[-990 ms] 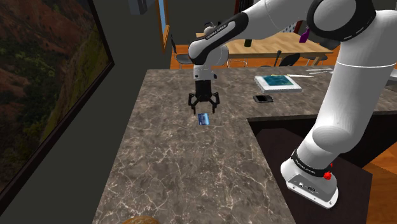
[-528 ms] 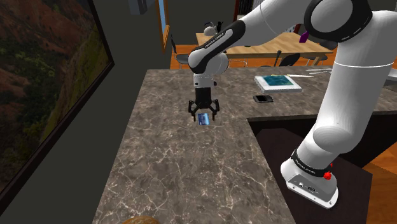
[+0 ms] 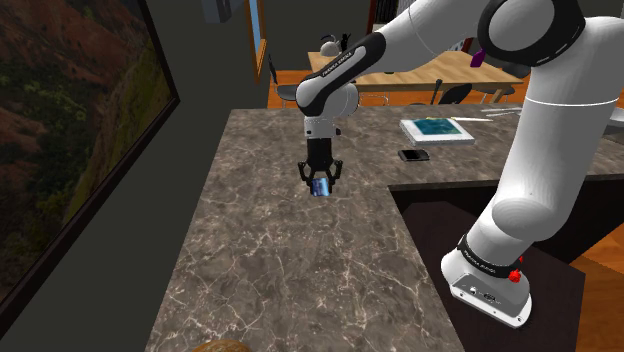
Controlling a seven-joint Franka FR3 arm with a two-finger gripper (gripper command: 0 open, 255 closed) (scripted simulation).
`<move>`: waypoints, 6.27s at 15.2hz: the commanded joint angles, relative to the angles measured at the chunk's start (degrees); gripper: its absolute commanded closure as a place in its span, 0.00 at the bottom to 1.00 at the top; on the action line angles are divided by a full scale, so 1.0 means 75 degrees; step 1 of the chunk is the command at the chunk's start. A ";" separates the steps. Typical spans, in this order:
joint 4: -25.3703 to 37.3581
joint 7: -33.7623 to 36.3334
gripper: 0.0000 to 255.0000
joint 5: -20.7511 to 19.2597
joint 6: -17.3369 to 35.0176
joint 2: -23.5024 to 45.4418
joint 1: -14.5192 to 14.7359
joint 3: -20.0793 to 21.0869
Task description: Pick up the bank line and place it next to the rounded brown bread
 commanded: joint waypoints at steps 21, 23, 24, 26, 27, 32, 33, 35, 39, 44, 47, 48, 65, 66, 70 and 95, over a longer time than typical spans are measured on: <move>0.0361 0.0364 1.00 -0.0045 -0.1122 -0.0811 -0.0063 -0.0012; 0.0442 0.0421 1.00 -0.0049 -0.1299 -0.0916 -0.0073 -0.0016; 0.0484 0.0449 1.00 -0.0051 -0.1388 -0.0967 -0.0078 -0.0017; 0.0574 0.0506 1.00 -0.0055 -0.1566 -0.1064 -0.0087 -0.0021; 0.0622 0.0535 1.00 -0.0056 -0.1655 -0.1110 -0.0091 -0.0023; 0.0883 0.0680 1.00 -0.0061 -0.2104 -0.1320 -0.0113 -0.0034; 0.0940 0.0710 1.00 -0.0061 -0.2194 -0.1358 -0.0118 -0.0037; 0.1059 0.0769 1.00 -0.0061 -0.2375 -0.1429 -0.0126 -0.0042; 0.0919 0.0899 1.00 0.0020 -0.2471 -0.1713 -0.0072 0.0014; -0.0301 0.1271 1.00 0.0479 -0.2059 -0.2733 0.0268 0.0357; -0.0927 0.1526 1.00 0.0802 -0.1852 -0.3303 0.0499 0.0595; -0.1118 0.1617 1.00 0.0917 -0.1788 -0.3485 0.0582 0.0679; -0.3039 0.3656 1.00 0.3287 -0.0737 -0.5756 0.2366 0.2553; -0.3069 0.3802 1.00 0.3433 -0.0657 -0.5820 0.2480 0.2692; -0.3089 0.4403 1.00 0.3988 -0.0293 -0.5975 0.2910 0.3287; -0.1390 0.7576 1.00 0.4528 0.3506 -0.3528 0.2904 0.8102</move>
